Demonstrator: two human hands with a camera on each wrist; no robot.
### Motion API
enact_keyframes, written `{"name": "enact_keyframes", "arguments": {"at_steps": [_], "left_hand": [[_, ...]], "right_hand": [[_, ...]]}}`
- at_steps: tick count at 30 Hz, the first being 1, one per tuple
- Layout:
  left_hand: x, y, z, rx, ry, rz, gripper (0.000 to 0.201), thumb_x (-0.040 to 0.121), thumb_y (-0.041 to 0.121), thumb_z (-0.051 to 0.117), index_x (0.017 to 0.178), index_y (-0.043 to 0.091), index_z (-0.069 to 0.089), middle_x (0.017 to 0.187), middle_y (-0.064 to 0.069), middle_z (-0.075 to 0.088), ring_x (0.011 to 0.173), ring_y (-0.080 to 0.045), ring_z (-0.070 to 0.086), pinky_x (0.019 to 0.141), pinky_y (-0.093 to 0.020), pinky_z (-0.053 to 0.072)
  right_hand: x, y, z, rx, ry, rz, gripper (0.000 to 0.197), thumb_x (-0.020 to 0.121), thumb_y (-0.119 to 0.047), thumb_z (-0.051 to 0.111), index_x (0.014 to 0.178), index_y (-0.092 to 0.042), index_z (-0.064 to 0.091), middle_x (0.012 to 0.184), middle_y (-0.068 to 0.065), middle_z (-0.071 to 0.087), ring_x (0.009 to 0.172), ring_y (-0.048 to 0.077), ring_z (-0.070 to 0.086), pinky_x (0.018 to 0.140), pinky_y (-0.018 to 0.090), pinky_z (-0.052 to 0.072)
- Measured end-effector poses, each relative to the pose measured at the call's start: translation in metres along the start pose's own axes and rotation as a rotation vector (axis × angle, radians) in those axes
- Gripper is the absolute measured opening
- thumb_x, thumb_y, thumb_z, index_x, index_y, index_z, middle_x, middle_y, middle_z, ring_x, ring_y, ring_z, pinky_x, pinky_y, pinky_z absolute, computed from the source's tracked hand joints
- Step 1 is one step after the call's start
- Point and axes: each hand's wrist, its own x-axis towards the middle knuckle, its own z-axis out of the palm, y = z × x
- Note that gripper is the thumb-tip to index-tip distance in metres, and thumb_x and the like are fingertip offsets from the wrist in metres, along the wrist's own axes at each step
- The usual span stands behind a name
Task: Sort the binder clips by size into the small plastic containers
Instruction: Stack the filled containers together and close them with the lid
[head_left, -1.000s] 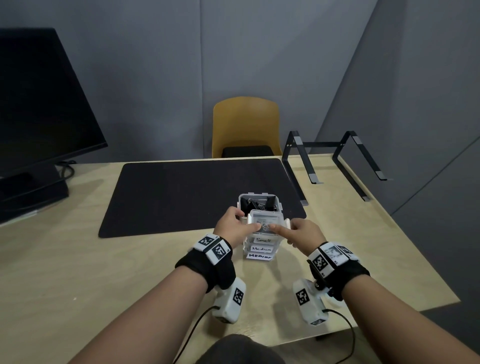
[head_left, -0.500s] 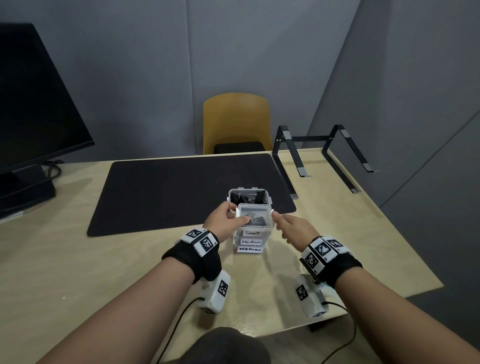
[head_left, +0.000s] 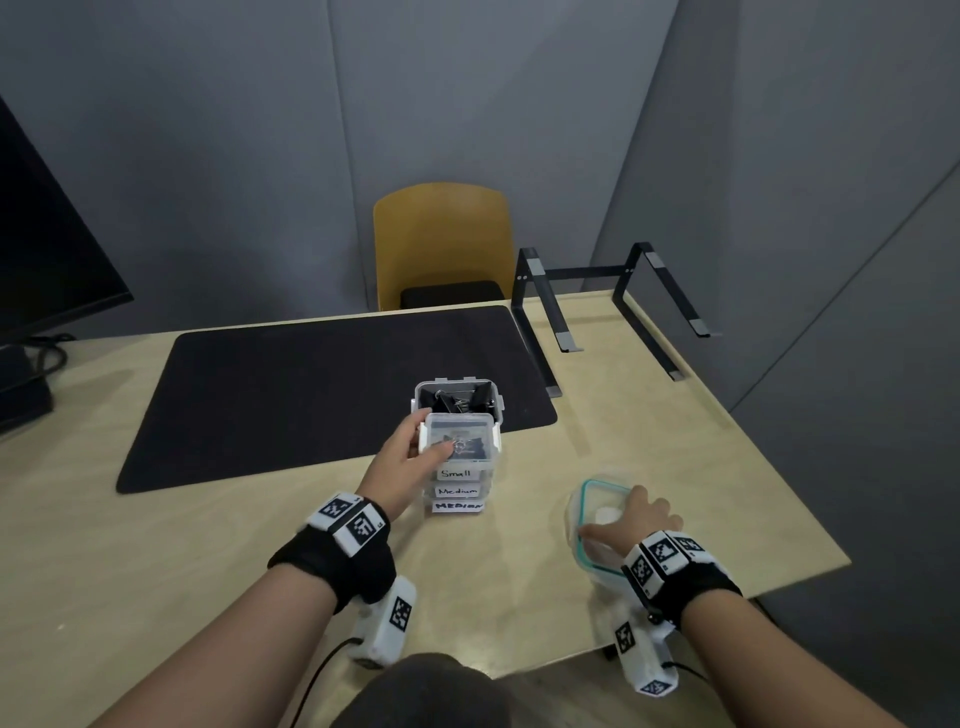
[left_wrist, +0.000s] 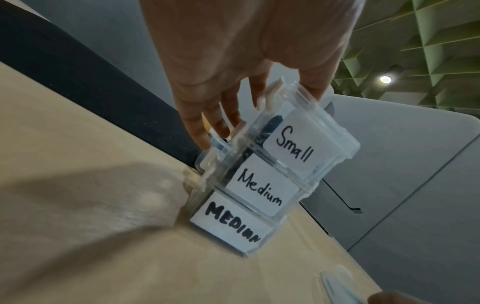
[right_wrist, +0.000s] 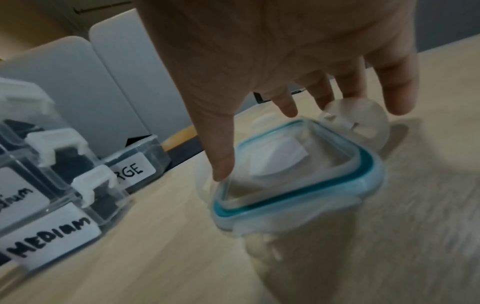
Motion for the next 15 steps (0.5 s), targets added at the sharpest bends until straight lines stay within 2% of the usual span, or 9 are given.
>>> {"name": "enact_keyframes", "arguments": {"at_steps": [2,4,7,9,11,15], "left_hand": [[0.002,-0.004,0.003,-0.020,0.015,0.001,0.033,0.085,0.027,0.065,0.114,0.038,0.054,0.108,0.010,0.066,0.103,-0.011,0.063,0.089,-0.029,0.049],[0.002,-0.006,0.005,-0.045,0.035,-0.010,0.036,0.077,0.035,0.063,0.112,0.038,0.056,0.109,0.009,0.067,0.103,-0.012,0.063,0.090,-0.032,0.049],[0.004,-0.009,0.008,-0.059,0.062,-0.018,0.035,0.078,0.033,0.063,0.113,0.032,0.056,0.107,0.005,0.068,0.101,-0.014,0.064,0.085,-0.031,0.050],[0.005,-0.009,0.010,-0.055,0.080,-0.019,0.024,0.086,0.024,0.062,0.109,0.027,0.057,0.103,0.004,0.068,0.098,-0.014,0.064,0.078,-0.027,0.048],[0.005,-0.008,0.011,-0.049,0.093,-0.031,0.018,0.089,0.018,0.059,0.106,0.025,0.058,0.100,0.003,0.067,0.095,-0.014,0.064,0.074,-0.025,0.046],[0.006,-0.001,0.011,-0.054,0.088,-0.060,0.016,0.089,0.018,0.058,0.105,0.021,0.058,0.098,0.000,0.068,0.091,-0.015,0.064,0.074,-0.028,0.047]], "right_hand": [[0.004,0.003,0.000,-0.011,-0.001,-0.004,0.099,0.059,-0.064,0.073,0.132,-0.013,0.031,0.127,0.014,0.043,0.119,0.035,0.041,0.096,0.040,0.039],[0.007,0.005,-0.003,-0.017,-0.001,-0.020,0.099,0.056,-0.066,0.074,0.129,-0.013,0.032,0.123,0.014,0.044,0.116,0.034,0.043,0.093,0.038,0.040],[0.011,0.007,-0.007,0.055,-0.020,-0.041,0.100,0.053,-0.061,0.079,0.126,-0.013,0.031,0.121,0.015,0.044,0.113,0.034,0.045,0.090,0.037,0.043],[0.011,0.007,-0.011,0.094,-0.023,-0.062,0.098,0.055,-0.051,0.083,0.127,-0.012,0.030,0.120,0.015,0.045,0.112,0.034,0.049,0.090,0.038,0.046],[0.012,0.005,-0.016,0.139,-0.028,-0.105,0.088,0.063,-0.038,0.082,0.128,-0.010,0.030,0.120,0.016,0.050,0.109,0.033,0.055,0.087,0.037,0.049],[0.017,-0.010,-0.032,0.251,0.009,-0.230,0.066,0.080,-0.013,0.066,0.135,-0.006,0.031,0.120,0.017,0.058,0.110,0.032,0.057,0.084,0.033,0.046]]}}
